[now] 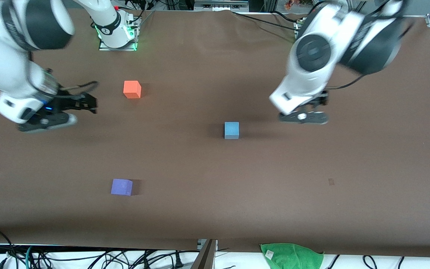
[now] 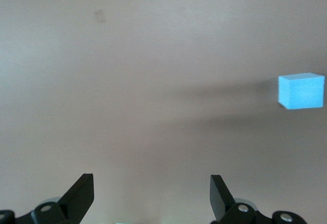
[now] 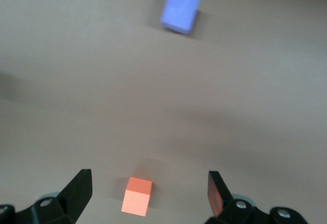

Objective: Place blue block between orange and purple blocks
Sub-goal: 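Retract the left gripper while the right gripper reaches the blue cube, then close the right gripper on the blue cube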

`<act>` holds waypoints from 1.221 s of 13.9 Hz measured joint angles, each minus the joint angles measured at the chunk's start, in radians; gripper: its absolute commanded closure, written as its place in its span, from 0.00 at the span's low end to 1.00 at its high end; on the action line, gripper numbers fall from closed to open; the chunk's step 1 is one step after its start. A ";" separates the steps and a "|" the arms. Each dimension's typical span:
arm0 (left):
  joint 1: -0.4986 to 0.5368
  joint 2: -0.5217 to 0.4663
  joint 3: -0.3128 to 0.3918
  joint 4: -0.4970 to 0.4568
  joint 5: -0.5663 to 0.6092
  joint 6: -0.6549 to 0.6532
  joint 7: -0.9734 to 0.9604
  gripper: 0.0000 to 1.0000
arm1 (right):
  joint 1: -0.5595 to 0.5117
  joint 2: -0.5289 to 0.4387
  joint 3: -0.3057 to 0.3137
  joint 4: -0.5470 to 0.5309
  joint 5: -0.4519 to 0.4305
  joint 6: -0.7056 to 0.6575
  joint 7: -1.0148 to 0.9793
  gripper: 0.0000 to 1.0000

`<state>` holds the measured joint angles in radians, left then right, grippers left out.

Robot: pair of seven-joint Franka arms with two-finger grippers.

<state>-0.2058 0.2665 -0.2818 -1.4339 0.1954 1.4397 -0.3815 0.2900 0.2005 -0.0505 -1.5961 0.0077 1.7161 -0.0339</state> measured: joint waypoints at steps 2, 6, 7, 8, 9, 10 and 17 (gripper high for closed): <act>0.049 -0.051 0.000 -0.003 -0.001 -0.049 0.047 0.00 | 0.047 0.041 0.003 0.000 0.001 0.007 0.001 0.00; 0.196 -0.080 0.030 -0.024 -0.144 -0.060 0.223 0.00 | 0.147 0.139 0.028 0.006 0.073 0.157 0.113 0.00; 0.211 -0.090 0.076 -0.042 -0.167 -0.033 0.282 0.00 | 0.185 0.169 0.035 0.018 0.079 0.194 0.204 0.00; 0.212 -0.109 0.121 -0.072 -0.175 0.004 0.328 0.00 | 0.229 0.206 0.040 0.038 0.081 0.238 0.298 0.00; 0.211 -0.141 0.151 -0.117 -0.182 0.048 0.351 0.00 | 0.278 0.251 0.044 0.067 0.081 0.287 0.404 0.00; 0.209 -0.179 0.169 -0.167 -0.185 0.094 0.359 0.00 | 0.325 0.299 0.045 0.097 0.082 0.336 0.510 0.00; 0.191 -0.302 0.234 -0.305 -0.187 0.178 0.361 0.00 | 0.502 0.596 0.046 0.312 0.082 0.562 0.979 0.00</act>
<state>-0.0145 -0.0354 -0.0473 -1.7393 0.0082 1.6175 -0.0205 0.7916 0.7969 -0.0049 -1.2845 0.0893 2.2785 0.9448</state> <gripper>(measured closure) 0.000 0.000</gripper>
